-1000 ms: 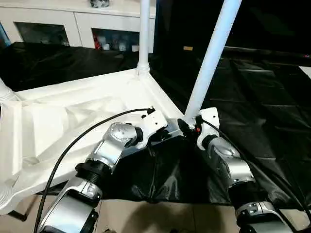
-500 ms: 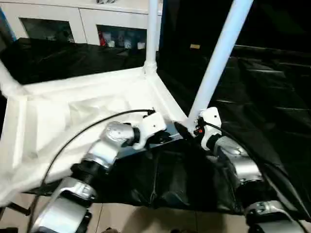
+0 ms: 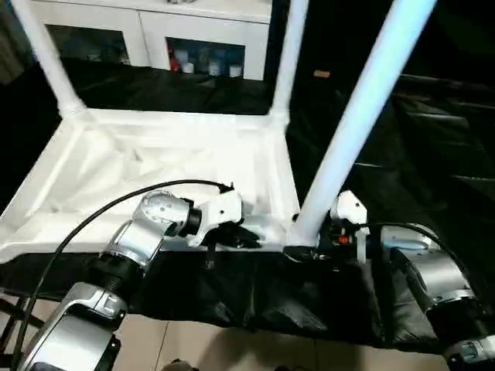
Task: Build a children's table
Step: Rotate leg to tighten
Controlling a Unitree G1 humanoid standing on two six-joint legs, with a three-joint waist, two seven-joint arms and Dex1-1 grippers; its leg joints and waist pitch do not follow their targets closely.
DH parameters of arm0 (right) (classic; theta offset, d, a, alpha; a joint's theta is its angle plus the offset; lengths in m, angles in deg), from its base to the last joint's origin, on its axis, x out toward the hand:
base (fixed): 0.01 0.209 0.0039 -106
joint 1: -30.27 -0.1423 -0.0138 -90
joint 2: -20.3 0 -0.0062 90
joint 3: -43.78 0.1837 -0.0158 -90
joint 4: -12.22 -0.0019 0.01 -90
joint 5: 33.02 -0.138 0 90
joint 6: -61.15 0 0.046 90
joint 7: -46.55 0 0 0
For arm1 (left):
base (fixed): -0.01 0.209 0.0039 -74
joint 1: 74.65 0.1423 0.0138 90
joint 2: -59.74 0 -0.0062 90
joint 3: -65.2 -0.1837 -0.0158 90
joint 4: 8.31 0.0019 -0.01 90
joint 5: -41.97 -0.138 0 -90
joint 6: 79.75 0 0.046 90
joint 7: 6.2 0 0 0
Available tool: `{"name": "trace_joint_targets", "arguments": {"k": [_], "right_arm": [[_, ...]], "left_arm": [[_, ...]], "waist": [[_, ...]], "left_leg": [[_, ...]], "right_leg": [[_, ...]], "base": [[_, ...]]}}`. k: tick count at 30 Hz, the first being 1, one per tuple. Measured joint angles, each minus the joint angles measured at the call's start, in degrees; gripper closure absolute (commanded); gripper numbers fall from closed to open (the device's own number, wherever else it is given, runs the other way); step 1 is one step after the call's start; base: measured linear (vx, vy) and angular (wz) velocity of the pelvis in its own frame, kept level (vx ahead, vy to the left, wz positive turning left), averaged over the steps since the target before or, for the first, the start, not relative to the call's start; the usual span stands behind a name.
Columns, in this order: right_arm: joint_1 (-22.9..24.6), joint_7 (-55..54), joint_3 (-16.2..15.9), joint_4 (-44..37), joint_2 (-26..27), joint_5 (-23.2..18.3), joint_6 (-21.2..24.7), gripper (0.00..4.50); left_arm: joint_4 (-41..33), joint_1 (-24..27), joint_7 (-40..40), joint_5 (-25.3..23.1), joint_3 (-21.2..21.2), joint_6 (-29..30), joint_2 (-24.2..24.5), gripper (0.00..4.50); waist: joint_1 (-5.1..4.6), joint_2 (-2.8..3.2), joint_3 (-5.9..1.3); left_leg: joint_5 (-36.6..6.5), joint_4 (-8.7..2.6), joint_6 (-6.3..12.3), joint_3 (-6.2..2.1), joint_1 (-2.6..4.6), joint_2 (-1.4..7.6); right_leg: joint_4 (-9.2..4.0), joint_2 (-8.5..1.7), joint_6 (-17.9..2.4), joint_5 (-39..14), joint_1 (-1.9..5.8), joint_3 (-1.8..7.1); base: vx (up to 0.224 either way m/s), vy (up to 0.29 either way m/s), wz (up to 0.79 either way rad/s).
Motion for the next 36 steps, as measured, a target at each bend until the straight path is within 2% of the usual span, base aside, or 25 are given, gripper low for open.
{"name": "trace_joint_targets", "arguments": {"k": [4,6,12,16,20,26,29,33,35,36], "right_arm": [[-0.1,1.0,-0.4,-0.2,-0.3,0.3,0.0,1.06],[-0.1,1.2,-0.6,-0.3,-0.2,0.3,0.0,1.32],[0.8,0.4,-0.4,-1.6,0.2,0.2,1.2,1.72],[1.7,-2.0,0.5,-2.3,1.6,0.0,2.1,1.77],[2.3,-12.6,3.2,-0.6,6.3,1.3,1.9,1.78],[-1.7,-36.8,9.6,7.6,17.2,3.7,0.7,1.80],[-4.5,-46.4,11.1,11.2,20.7,4.6,0.2,1.80],[-6.2,-51.1,11.9,14.1,22.9,5.7,-2.1,1.80],[-6.2,-51.2,11.9,14.5,22.9,6.0,-3.0,1.10],[-6.2,-51.0,12.0,14.6,22.9,6.1,-3.3,1.10]], "left_arm": [[0.0,0.0,-1.5,0.1,-0.2,-1.0,0.6,4.50],[0.0,0.0,-1.9,0.2,-0.2,-1.2,0.9,4.50],[0.0,0.0,-2.2,0.6,-0.2,-1.2,1.2,4.50],[0.1,0.0,-0.9,0.4,-0.2,0.1,0.4,4.50],[1.6,-0.9,5.5,-1.7,0.9,3.4,-1.8,4.50],[5.3,-3.1,19.5,-3.7,2.9,9.9,-9.4,4.50],[6.2,-3.6,24.2,-4.7,3.2,11.1,-12.0,4.50],[6.3,-3.7,26.5,-5.7,3.3,11.1,-12.8,4.50],[6.2,-3.7,26.6,-5.7,3.3,11.1,-12.9,4.50],[6.2,-3.7,26.6,-5.7,3.2,11.0,-12.9,4.50]], "waist": [[0.23,0.02,0.00],[0.23,0.02,0.00],[0.31,0.02,0.00],[0.31,0.05,-0.04],[0.04,0.10,-0.09],[-1.98,-0.02,-0.24],[-2.65,-0.07,-0.28],[-2.84,-0.07,-0.30],[-2.82,-0.07,-0.30],[-2.82,-0.08,-0.30]], "left_leg": [[0.0,-0.07,0.00,0.08,0.00,0.04],[0.0,-0.05,0.00,0.09,0.00,0.05],[0.0,0.02,-0.01,0.07,0.03,0.04],[0.0,0.02,-0.01,0.07,0.13,0.04],[0.0,0.17,-0.02,-0.09,0.35,-0.01],[0.0,0.48,-0.02,-0.16,0.34,-0.10],[0.0,0.52,-0.01,-0.17,0.33,-0.12],[0.0,0.43,-0.01,-0.21,0.33,-0.10],[0.0,0.37,-0.01,-0.22,0.33,-0.11],[0.0,0.36,-0.01,-0.22,0.32,-0.11]], "right_leg": [[0.03,0.03,0.0,0.0,-0.03,-0.08],[0.04,0.03,0.0,0.0,-0.03,-0.07],[0.09,0.03,0.0,0.0,-0.01,-0.04],[0.16,0.03,0.0,0.0,0.05,-0.03],[0.25,-0.02,0.3,-0.2,0.22,0.08],[-0.02,-0.10,0.4,-0.2,0.26,0.13],[-0.07,-0.10,0.4,-0.2,0.27,0.15],[-0.04,-0.09,0.4,-0.2,0.27,0.10],[-0.04,-0.08,0.4,-0.2,0.26,0.10],[-0.04,-0.08,0.4,-0.2,0.26,0.10]], "base": [[0.000,0.000,0.00],[0.000,0.000,0.00],[0.000,0.000,0.00],[0.000,0.000,0.00],[0.000,0.000,0.00],[0.000,0.000,0.00],[0.000,0.000,0.00],[0.000,0.000,0.00],[0.000,0.000,0.00],[0.000,0.000,0.00]]}}
